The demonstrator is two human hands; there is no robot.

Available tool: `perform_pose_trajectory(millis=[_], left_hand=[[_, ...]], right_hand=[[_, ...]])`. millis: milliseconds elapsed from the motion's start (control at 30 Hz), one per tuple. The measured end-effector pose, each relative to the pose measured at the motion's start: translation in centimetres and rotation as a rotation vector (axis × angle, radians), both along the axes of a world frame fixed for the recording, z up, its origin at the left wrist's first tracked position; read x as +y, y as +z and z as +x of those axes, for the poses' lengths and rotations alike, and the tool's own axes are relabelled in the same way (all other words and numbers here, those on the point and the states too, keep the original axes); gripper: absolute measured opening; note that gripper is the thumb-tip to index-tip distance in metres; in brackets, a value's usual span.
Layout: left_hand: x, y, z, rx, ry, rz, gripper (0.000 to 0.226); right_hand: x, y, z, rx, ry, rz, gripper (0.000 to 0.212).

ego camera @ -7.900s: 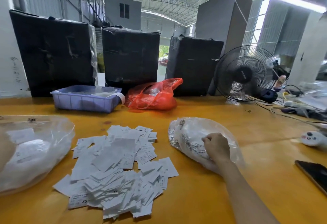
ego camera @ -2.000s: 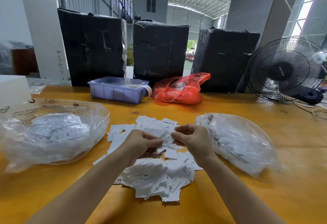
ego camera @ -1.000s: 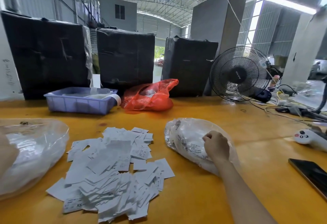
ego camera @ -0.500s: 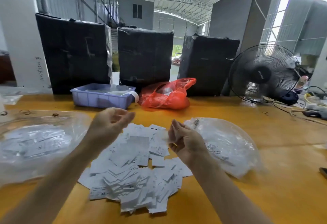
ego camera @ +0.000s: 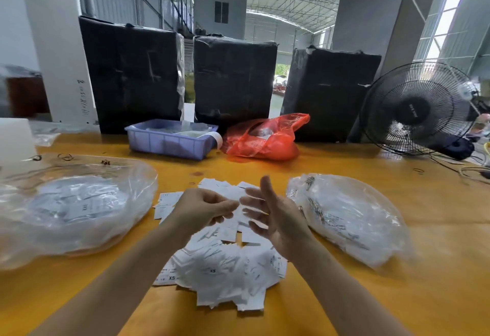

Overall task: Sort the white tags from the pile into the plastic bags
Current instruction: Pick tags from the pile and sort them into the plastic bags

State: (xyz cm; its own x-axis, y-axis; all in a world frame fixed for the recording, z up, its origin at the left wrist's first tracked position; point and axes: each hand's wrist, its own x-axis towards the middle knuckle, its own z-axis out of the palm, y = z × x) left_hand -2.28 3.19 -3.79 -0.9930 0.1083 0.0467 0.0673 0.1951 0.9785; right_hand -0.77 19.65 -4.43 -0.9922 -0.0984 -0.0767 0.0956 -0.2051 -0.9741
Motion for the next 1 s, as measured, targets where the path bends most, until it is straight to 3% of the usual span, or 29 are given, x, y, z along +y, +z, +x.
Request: perform_pose_trajectory(millis=[167,333,433,500,567,633,700,867,1000], left_hand=[[-0.7,0.1,-0.2,-0.037,0.006,0.024,0.018],[-0.3,-0.1,-0.3,-0.139,0.034,0.241,0.006],[0.2,-0.2,-0.3,-0.217,0.077,0.472,0.002],[0.3,-0.3,-0.5,-0.218,0.116,0.563,0.005],[0.2,-0.4,-0.6,-0.197,0.122,0.589,0.009],[0.0,-0.3,-0.7,-0.162,0.136,0.543,0.012],[-0.3,-0.3,-0.6,-0.111,0.170,0.462,0.015],[-0.5,-1.0,-0.7,-0.045,0.201,0.278,0.016],[-0.5,-1.5,-0.8,-0.069,0.191,0.153,0.016]], right_hand=[[0.1,-0.3,-0.1,0.105,-0.044,0.149,0.005],[-0.2,-0.7,-0.4,0.058,-0.065,-0.011,0.012],[-0.2,-0.8,-0.3,0.090,0.043,0.069,0.008],[0.0,-0.9,-0.3,0.149,0.130,0.211,0.006],[0.4,-1.1,-0.5,0.249,0.060,0.433,0.005],[1.4,-1.7,-1.2,0.395,-0.124,0.815,0.007],[2.5,-2.4,-1.6,0.478,-0.154,1.184,0.023],[2.9,-3.6,-2.2,0.493,0.158,1.374,0.059],[2.8,-3.9,-2.2,0.667,0.088,1.507,0.033]])
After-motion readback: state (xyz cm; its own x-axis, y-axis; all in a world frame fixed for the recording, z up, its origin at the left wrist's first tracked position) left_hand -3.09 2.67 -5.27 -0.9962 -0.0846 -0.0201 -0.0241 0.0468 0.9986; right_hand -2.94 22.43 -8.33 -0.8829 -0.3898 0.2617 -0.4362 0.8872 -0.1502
